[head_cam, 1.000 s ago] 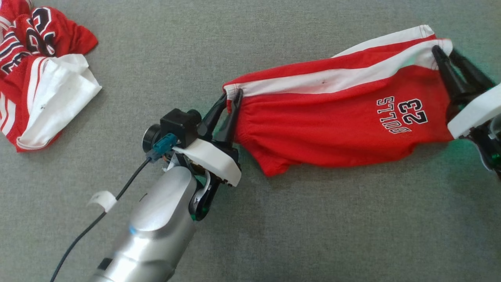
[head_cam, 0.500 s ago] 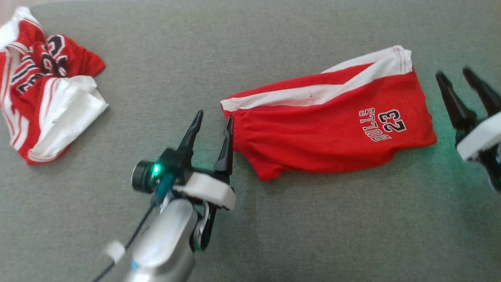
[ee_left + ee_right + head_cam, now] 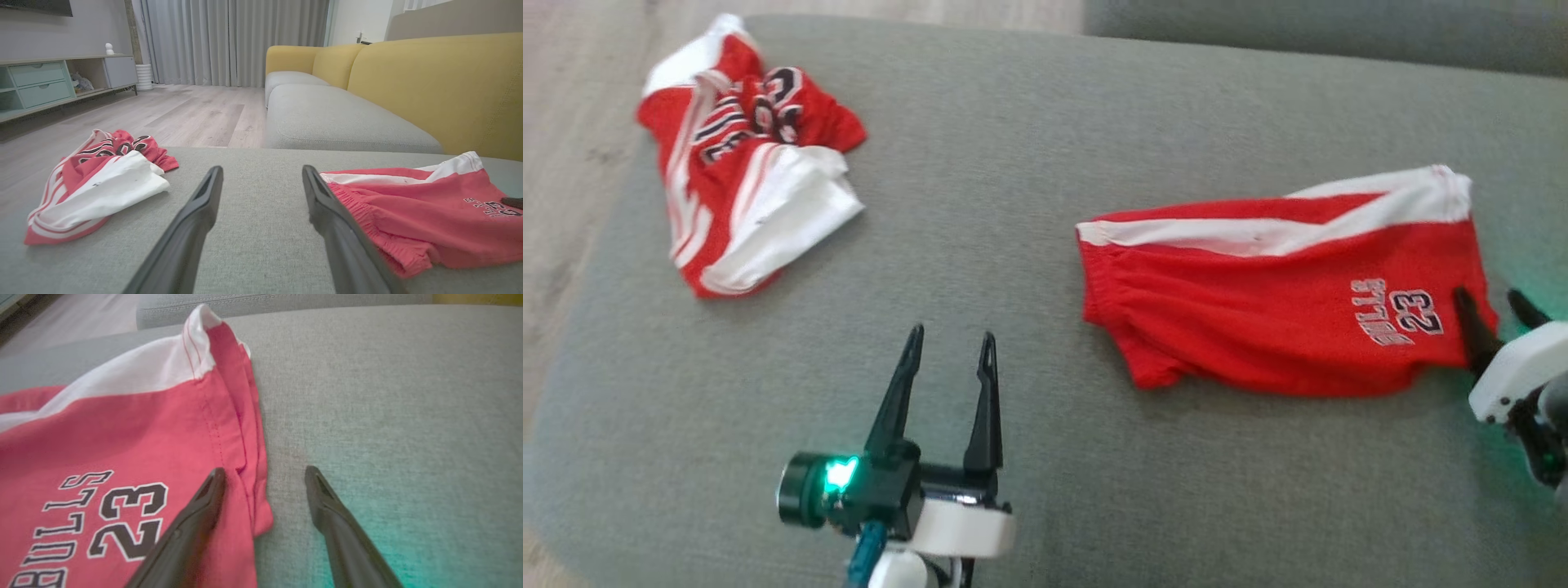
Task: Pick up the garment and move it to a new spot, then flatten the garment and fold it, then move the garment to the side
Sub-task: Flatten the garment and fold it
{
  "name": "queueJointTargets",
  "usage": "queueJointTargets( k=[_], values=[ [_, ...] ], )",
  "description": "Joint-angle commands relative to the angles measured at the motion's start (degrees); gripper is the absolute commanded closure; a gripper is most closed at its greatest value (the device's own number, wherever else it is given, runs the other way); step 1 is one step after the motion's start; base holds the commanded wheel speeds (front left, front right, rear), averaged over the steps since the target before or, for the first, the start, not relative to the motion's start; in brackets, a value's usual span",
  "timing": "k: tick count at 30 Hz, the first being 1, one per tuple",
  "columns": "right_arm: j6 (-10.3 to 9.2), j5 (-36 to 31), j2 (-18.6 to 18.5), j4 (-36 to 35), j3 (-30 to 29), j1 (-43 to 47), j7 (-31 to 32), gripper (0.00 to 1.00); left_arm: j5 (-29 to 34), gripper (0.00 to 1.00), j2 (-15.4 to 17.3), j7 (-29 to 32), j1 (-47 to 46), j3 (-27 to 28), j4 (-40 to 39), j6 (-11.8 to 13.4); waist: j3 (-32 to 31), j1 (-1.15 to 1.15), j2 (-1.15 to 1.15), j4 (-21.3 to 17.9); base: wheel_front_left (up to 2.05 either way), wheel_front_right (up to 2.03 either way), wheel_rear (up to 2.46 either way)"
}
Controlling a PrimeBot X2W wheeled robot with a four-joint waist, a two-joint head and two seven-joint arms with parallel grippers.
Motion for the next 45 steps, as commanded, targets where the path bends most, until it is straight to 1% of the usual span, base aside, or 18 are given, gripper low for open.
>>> queueJointTargets(
  k=[1, 2, 3, 4, 5, 9, 13, 17, 22, 26, 31, 34, 40, 42, 45],
  values=[
    [-0.04, -0.4, 0.7, 1.0, 0.8, -0.3, 0.5, 0.31, 0.5, 0.0, 0.1, -0.5, -0.4, 1.5, -2.4, 0.3, -1.1, 0.01, 0.0, 1.4, 0.0, 0.0, 0.0],
    [-0.04, -0.4, 1.6, 1.8, 1.0, -0.4, 0.9, 0.53, 0.6, 0.0, 0.1, -0.5, 0.0, 1.4, -2.5, 0.2, -1.2, 0.01, 0.0, 1.5, 0.0, 0.0, 0.0],
    [-0.04, -0.3, 2.3, 2.4, 1.1, -0.5, 1.3, 0.83, 0.7, 0.0, 0.1, -0.5, 0.2, 1.4, -2.6, 0.2, -1.4, 0.01, 0.0, 1.6, 0.0, 0.0, 0.0],
    [-0.04, -0.3, 2.3, 2.4, 1.1, -0.5, 1.3, 0.83, 0.7, 0.0, 0.1, -0.5, 0.2, 1.4, -2.6, 0.2, -1.4, 0.01, 0.0, 1.6, 0.0, 0.0, 0.0],
    [-0.04, -0.4, 2.8, 2.8, 1.3, -0.7, 1.5, 1.0, 0.8, 0.0, 0.0, -0.5, 0.4, 1.4, -2.7, 0.2, -1.5, 0.01, 0.0, 1.7, 0.0, 0.0, 0.0],
    [-0.04, -1.2, 3.5, 5.1, 1.5, -1.8, -0.6, 1.0, 1.5, 0.0, 0.0, -0.5, 0.6, 1.8, -3.1, 0.1, -2.3, 0.01, 0.0, 0.5, 0.0, 0.0, 0.0],
    [-0.04, -1.3, 3.5, 6.4, 1.2, -2.5, -2.5, 1.0, 2.0, 0.0, 0.0, -0.5, 1.0, 2.9, -3.5, -0.2, -3.3, 0.01, 0.0, -2.4, 0.0, 0.0, 0.0],
    [-0.04, -1.1, 1.7, 6.2, 0.8, -1.7, -4.3, 1.0, 2.1, 0.0, 0.0, -0.5, 1.3, 3.6, -3.7, -0.8, -4.1, 0.01, 0.0, -6.2, 0.0, 0.0, 0.0],
    [-0.04, -1.3, -1.7, 5.9, 0.1, -0.5, -5.6, 1.0, 2.6, 0.0, 0.0, -0.5, 1.2, 3.7, -3.5, -1.3, -4.5, 0.01, 0.0, -10.9, 0.0, 0.0, 0.0],
    [-0.04, -1.6, -2.3, 5.2, -0.7, -1.3, -6.1, 1.0, 2.5, 0.0, 0.0, -0.5, 0.9, 3.9, -3.3, -1.5, -4.5, 0.01, 0.0, -13.5, 0.0, 0.0, 0.0],
    [-0.04, -2.6, -0.4, 2.7, -1.7, -3.7, -6.4, 1.0, 2.4, 0.0, 0.0, -0.5, 1.3, 3.9, -2.5, -2.2, -5.5, 0.01, 0.0, -15.9, 0.0, 0.0, 0.0],
    [-0.04, -4.1, 0.8, -0.2, -2.2, -5.0, -6.5, 1.0, 2.4, 0.0, 0.0, -0.5, 1.6, 3.9, -2.1, -2.6, -6.5, 0.01, 0.0, -16.5, 0.0, 0.0, 0.0],
    [-0.04, -8.9, 2.8, -8.7, -2.7, -6.5, -6.5, 1.0, 2.4, 0.0, 0.0, -0.5, 2.2, 4.1, -1.5, -3.2, -8.2, 0.01, 0.0, -16.0, 0.0, 0.0, 0.0],
    [-0.04, -10.4, 4.0, -11.4, -1.9, -6.7, -6.4, 1.0, 2.2, 0.0, 0.0, -0.5, 2.7, 4.2, -1.3, -3.2, -8.6, 0.01, 0.0, -15.6, 0.0, 0.0, 0.0],
    [-0.04, -12.8, 6.7, -15.3, 0.4, -6.7, -4.2, 1.0, 1.8, 0.0, 0.0, -0.5, 3.4, 4.0, -1.3, -3.4, -9.0, 0.01, 0.0, -14.7, 0.0, 0.0, 0.0]
  ],
)
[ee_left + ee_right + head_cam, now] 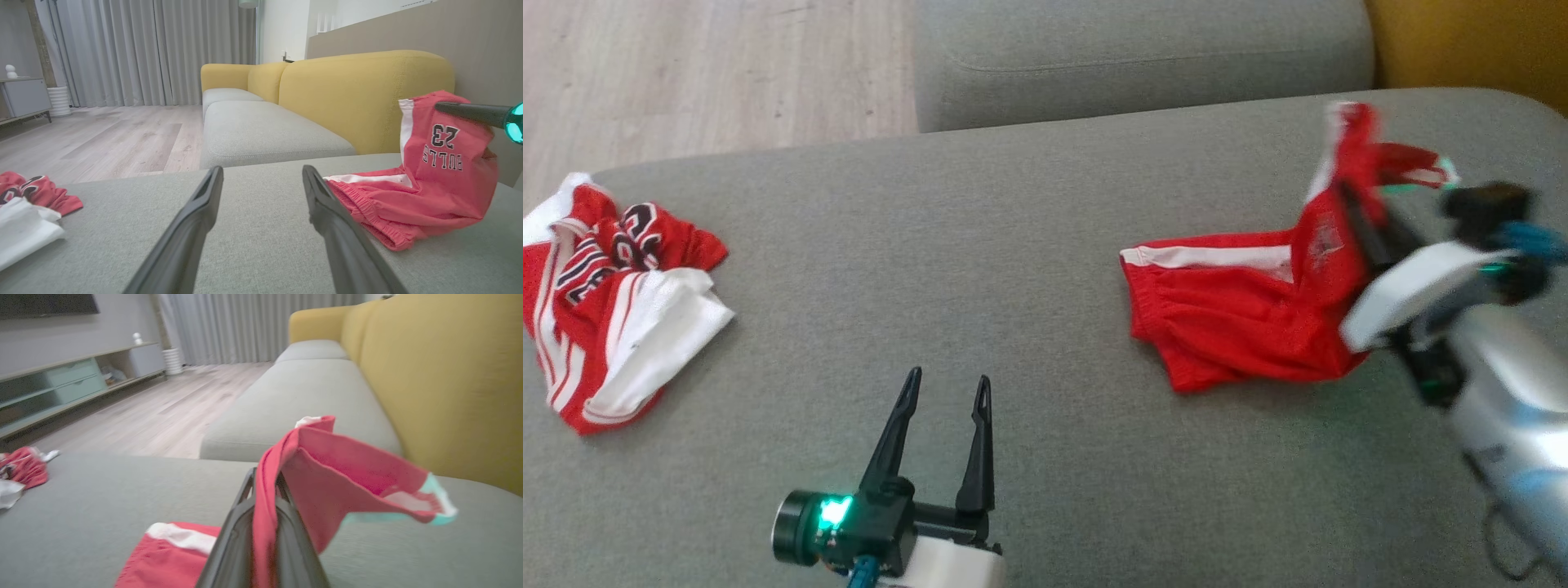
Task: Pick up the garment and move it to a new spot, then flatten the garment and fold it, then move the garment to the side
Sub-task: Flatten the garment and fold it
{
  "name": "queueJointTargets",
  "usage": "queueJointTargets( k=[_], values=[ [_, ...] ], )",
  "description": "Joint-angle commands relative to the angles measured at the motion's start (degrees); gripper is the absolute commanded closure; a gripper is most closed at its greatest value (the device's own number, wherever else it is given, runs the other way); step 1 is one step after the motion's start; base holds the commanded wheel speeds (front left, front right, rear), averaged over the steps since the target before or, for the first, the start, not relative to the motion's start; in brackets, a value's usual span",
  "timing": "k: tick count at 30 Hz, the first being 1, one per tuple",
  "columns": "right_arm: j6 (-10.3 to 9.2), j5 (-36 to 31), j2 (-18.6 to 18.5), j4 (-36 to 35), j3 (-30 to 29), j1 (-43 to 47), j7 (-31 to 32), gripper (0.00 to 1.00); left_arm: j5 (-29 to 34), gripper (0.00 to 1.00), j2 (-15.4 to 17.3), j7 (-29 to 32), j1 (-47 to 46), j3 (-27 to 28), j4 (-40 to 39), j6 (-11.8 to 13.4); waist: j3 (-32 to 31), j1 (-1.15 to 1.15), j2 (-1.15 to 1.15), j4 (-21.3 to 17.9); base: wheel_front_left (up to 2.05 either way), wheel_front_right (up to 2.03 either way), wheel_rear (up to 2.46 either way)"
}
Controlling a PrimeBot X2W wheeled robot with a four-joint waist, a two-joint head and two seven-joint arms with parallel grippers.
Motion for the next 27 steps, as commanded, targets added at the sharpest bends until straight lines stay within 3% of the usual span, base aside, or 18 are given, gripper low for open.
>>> queueJointTargets(
  k=[1, 6, 7, 9, 17, 24, 27],
  values=[
    [-0.04, -1.8, 1.9, -3.6, 2.0, -1.0, 1.7, 1.0, -0.7, 0.0, 0.0, -0.5, -1.1, 1.6, -1.5, -0.2, -0.3, 0.0, 0.0, 0.9, 0.0, 0.0, 0.0],
    [-0.04, -4.5, 6.8, -6.8, 6.9, 1.7, 6.5, 0.98, -1.3, 0.0, 0.0, -0.5, -1.0, 0.9, -1.3, -0.1, -0.2, 0.0, 0.0, 2.7, 0.0, 0.0, 0.0],
    [-0.04, -5.0, 7.6, -7.1, 8.1, 2.8, 7.4, 0.8, -1.5, 0.0, 0.0, -0.5, -1.2, 0.7, -1.3, -0.1, -0.2, 0.0, 0.0, 3.3, 0.0, 0.0, 0.0],
    [-0.04, -5.2, 8.9, -7.6, 9.6, 5.0, 8.4, 0.0, -1.9, 0.0, 0.0, -0.5, -1.4, 0.1, -1.1, 0.1, -0.1, 0.0, 0.0, 4.4, 0.0, 0.0, 0.0],
    [-0.04, -6.8, 7.7, -11.1, 4.5, 10.9, 3.3, 0.0, -2.5, 0.0, 0.0, -0.5, -0.9, 0.0, -1.7, 1.0, -0.1, 0.0, 0.0, 5.9, 0.0, 0.0, 0.0],
    [-0.04, -10.4, 6.5, -15.9, -8.9, 18.4, -1.0, 0.0, -2.6, 0.0, 0.0, -0.5, 0.6, 1.5, -2.5, 1.6, -1.4, 0.0, 0.0, 5.6, 0.0, 0.0, 0.0],
    [-0.04, -15.5, 6.7, -17.7, -14.8, 22.7, -1.6, 0.0, -2.7, 0.0, 0.0, -0.5, 2.1, 3.2, -3.3, 2.2, -3.1, 0.0, 0.0, 4.7, 0.0, 0.0, 0.0]
  ],
)
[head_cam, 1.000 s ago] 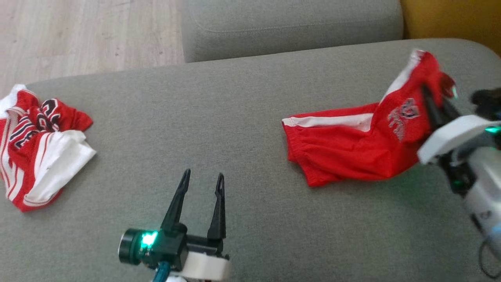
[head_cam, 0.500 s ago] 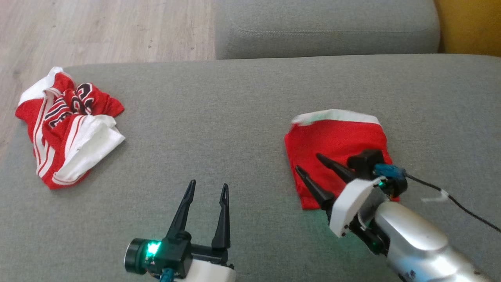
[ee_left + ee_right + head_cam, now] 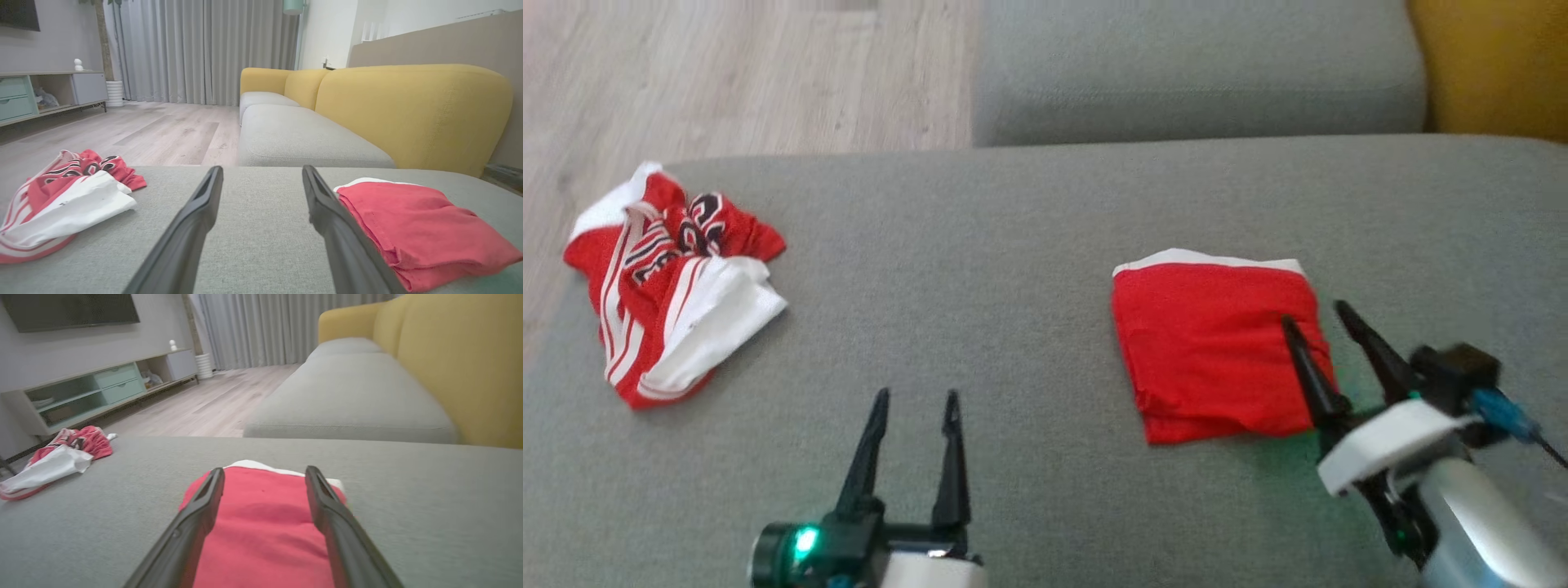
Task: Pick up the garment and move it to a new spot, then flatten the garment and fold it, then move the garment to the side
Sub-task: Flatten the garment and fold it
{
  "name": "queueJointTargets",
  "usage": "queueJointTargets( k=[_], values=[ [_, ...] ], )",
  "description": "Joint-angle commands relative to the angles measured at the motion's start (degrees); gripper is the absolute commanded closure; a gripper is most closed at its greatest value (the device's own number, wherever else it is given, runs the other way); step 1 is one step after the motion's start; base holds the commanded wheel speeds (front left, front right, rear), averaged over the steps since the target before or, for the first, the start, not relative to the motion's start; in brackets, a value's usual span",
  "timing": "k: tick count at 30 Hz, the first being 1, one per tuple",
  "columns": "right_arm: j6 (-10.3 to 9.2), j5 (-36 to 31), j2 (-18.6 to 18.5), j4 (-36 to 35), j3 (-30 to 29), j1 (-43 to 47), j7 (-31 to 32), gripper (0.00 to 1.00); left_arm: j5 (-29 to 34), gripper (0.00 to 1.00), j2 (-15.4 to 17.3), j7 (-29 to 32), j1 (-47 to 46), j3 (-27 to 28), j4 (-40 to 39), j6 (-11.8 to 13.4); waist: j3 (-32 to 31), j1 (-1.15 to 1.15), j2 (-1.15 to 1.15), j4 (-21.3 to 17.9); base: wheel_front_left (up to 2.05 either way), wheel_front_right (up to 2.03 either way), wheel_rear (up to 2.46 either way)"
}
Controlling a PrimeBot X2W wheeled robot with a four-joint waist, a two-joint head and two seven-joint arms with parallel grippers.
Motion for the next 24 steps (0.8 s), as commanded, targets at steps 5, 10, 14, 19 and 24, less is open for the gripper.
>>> queueJointTargets(
  k=[5, 10, 14, 19, 24],
  values=[
    [-0.04, -9.4, 2.9, -11.6, -8.0, 7.0, -0.8, 0.0, 0.5, 0.0, -0.1, -0.5, 2.0, 5.0, -3.4, 0.4, -2.3, 0.0, 0.0, -2.2, 0.0, 0.0, 0.0],
    [-0.04, -14.9, 5.2, -18.3, -11.2, 14.7, -0.8, 0.0, 1.3, 0.0, -0.1, -0.5, 4.8, 7.6, -3.0, 0.3, -4.0, 0.0, 0.0, -2.6, 0.0, 0.0, 0.0],
    [-0.04, -18.1, 6.9, -18.7, -12.6, 19.3, -0.8, 0.0, 2.0, 0.0, 0.0, -0.5, 8.3, 10.6, -1.3, 0.3, -6.6, 0.0, 0.0, -2.6, 0.0, 0.0, 0.0],
    [-0.04, -19.1, 9.0, -16.9, -13.6, 21.9, -0.8, 0.0, 3.2, 0.0, 0.1, -0.5, 11.9, 13.3, -0.1, -0.6, -9.0, 0.0, 0.0, -2.6, 0.0, 0.0, 0.0],
    [-0.04, -19.4, 10.4, -15.8, -15.2, 22.2, -0.8, 0.0, 3.8, 0.0, 0.1, -0.5, 13.5, 14.6, -0.3, -1.9, -9.8, 0.0, 0.0, -2.5, 0.0, 0.0, 0.0]
  ],
)
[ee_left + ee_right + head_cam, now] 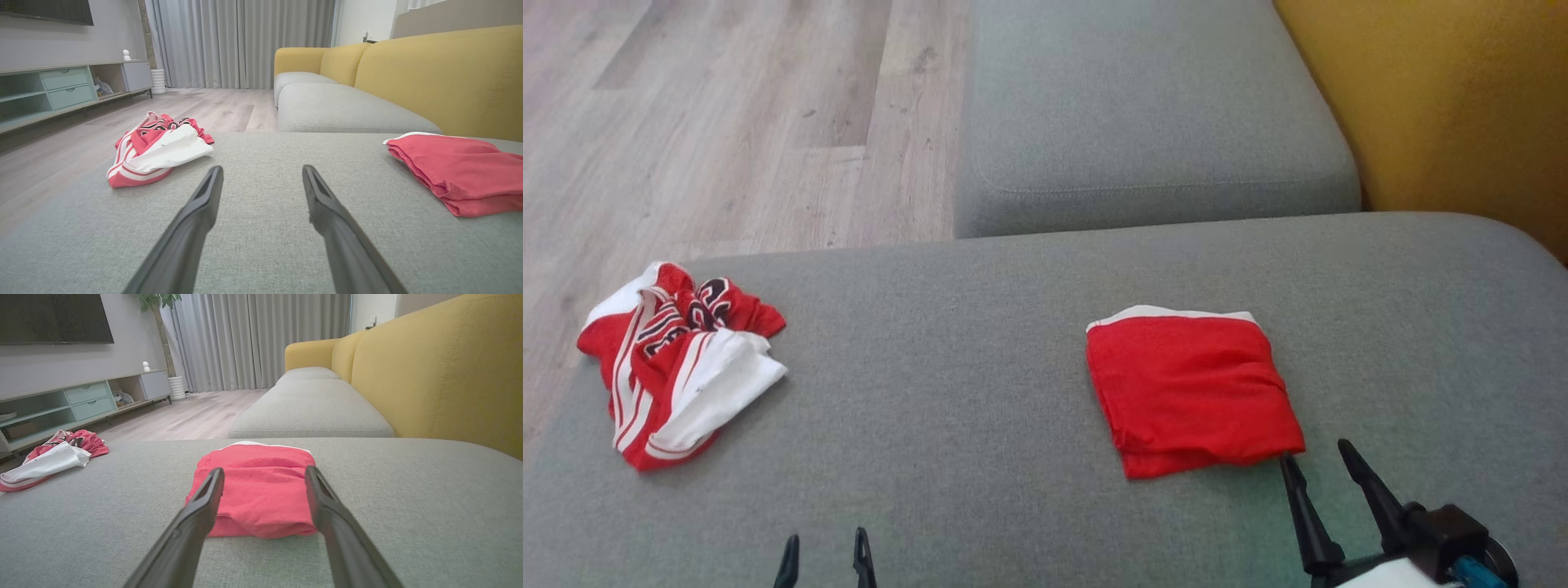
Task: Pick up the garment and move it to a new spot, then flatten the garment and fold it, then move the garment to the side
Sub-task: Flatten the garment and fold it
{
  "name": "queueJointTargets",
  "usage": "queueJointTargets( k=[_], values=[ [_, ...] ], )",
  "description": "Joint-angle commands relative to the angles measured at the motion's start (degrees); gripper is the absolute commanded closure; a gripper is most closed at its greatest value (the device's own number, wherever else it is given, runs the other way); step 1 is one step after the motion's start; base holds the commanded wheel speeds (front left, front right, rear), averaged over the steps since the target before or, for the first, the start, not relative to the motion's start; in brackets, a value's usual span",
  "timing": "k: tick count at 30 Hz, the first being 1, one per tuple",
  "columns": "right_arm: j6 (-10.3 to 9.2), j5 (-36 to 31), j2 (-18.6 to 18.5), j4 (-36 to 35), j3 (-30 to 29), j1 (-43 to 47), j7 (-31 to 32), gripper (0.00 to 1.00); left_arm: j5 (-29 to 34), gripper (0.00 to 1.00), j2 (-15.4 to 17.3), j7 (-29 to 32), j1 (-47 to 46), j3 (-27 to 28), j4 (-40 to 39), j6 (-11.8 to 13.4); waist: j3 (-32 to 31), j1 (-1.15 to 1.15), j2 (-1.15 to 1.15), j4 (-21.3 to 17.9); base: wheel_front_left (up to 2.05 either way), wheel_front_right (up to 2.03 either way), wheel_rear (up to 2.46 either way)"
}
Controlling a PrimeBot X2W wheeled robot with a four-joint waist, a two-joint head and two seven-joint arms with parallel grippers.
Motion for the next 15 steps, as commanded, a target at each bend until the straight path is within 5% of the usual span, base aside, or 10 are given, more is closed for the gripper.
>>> queueJointTargets(
  k=[1, 15],
  values=[
    [-0.04, -0.7, -0.2, -1.4, 0.6, -2.2, -0.7, 0.0, 0.8, 0.0, -0.2, -0.5, -2.3, 2.2, -1.9, -0.3, -0.2, 0.01, 0.0, 0.1, 0.0, 0.0, 0.0],
    [-0.04, -2.8, 1.3, 0.5, -1.2, -2.4, -0.7, 0.0, 1.9, 0.0, -0.3, -0.5, -1.6, 3.4, -2.4, -1.9, -0.5, 0.01, 0.0, -0.2, 0.0, 0.0, 0.0]
  ],
)
